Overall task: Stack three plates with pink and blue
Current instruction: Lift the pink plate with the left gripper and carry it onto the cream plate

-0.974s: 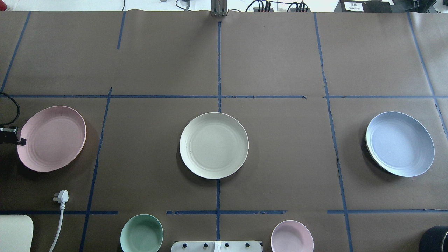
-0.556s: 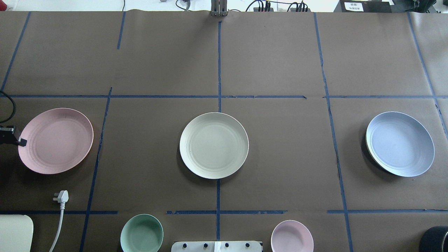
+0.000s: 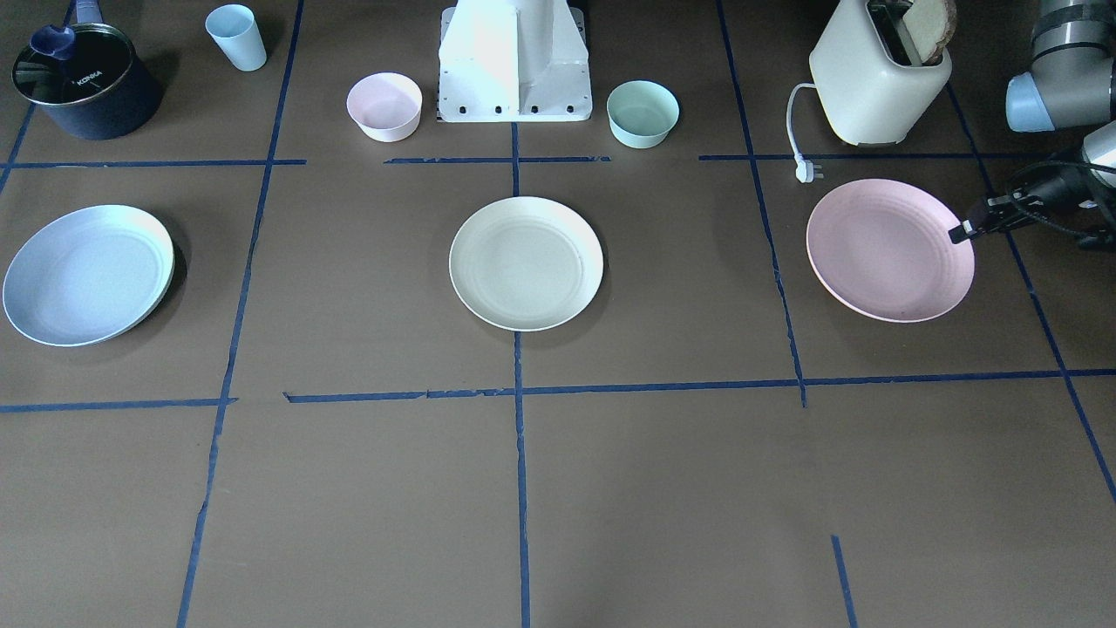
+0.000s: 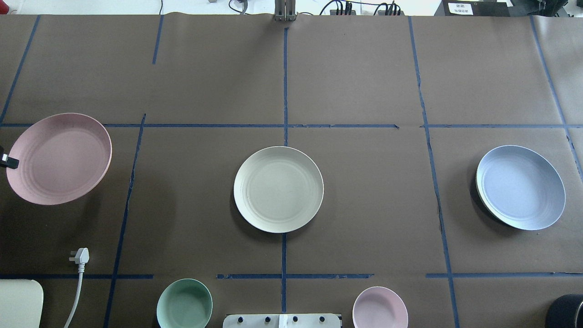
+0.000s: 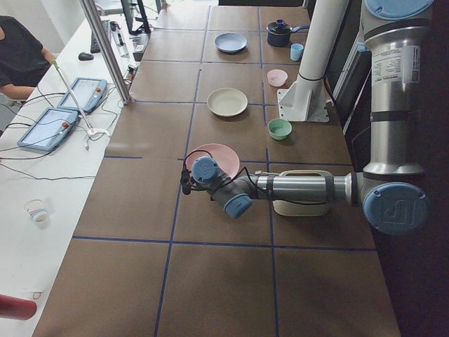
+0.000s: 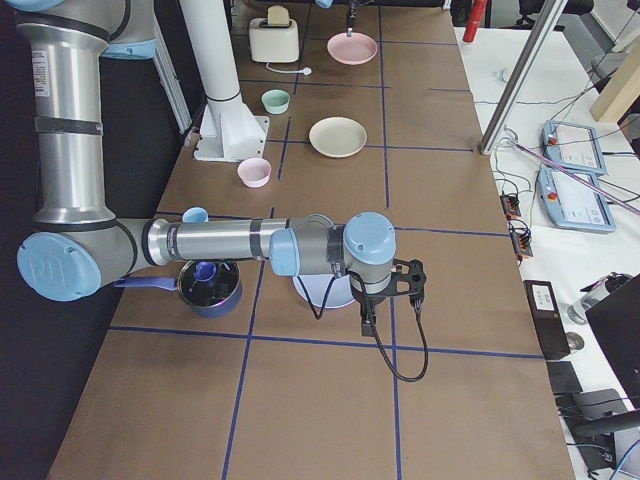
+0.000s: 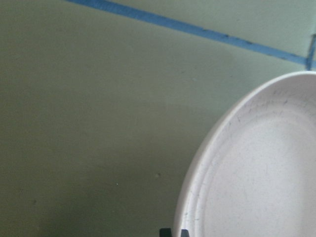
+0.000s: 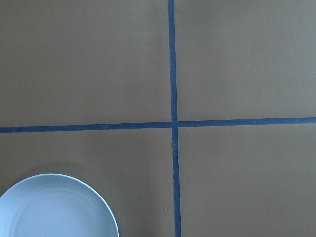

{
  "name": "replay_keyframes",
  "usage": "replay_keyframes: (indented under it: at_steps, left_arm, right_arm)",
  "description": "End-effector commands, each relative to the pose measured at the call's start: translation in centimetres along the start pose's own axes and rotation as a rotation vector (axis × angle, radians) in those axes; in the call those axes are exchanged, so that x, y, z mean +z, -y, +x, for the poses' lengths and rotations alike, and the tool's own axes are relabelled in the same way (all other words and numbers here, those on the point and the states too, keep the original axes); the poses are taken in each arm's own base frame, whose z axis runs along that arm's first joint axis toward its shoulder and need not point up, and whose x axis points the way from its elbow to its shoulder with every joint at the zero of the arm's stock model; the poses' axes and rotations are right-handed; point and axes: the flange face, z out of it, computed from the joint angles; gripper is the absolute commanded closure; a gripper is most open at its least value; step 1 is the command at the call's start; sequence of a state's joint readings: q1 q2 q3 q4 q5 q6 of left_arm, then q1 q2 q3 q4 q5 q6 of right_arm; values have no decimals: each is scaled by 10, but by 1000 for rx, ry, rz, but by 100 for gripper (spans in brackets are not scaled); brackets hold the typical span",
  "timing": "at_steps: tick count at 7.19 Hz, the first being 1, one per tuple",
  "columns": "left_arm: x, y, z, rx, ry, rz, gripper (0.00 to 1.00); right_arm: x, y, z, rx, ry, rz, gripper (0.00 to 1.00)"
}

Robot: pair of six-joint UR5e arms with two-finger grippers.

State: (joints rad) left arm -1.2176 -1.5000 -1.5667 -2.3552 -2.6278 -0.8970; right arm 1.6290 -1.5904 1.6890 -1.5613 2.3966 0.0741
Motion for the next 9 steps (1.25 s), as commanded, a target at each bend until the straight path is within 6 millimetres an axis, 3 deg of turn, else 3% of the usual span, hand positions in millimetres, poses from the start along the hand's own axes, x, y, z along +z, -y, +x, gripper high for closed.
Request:
replay_keyframes:
  at_steps: [1, 2, 3, 5, 6, 7, 9]
  left_arm:
    - [-8, 36, 73, -97, -41, 27, 100]
    - [5, 38, 116, -139, -60, 12, 100]
    - [19, 36, 147, -161, -55, 29, 100]
    - [71, 13, 241, -239, -72, 45, 100]
    - [106, -15, 273, -257, -66, 54, 100]
    - [132, -42, 317, -258, -50, 57, 100]
    - [189, -111, 391, -270, 11, 82, 100]
  right_arm:
    - [3, -1, 0, -1, -2, -6, 0]
    - [6, -1, -1, -4, -3, -11, 0]
    - [6, -2, 0, -3, -3, -12, 0]
    - [6, -1, -1, -5, -2, -10, 0]
    - [5, 0, -4, -10, -1, -9, 0]
    - [5, 0, -4, -9, -1, -9, 0]
    - [8, 1, -7, -14, 1, -15, 0]
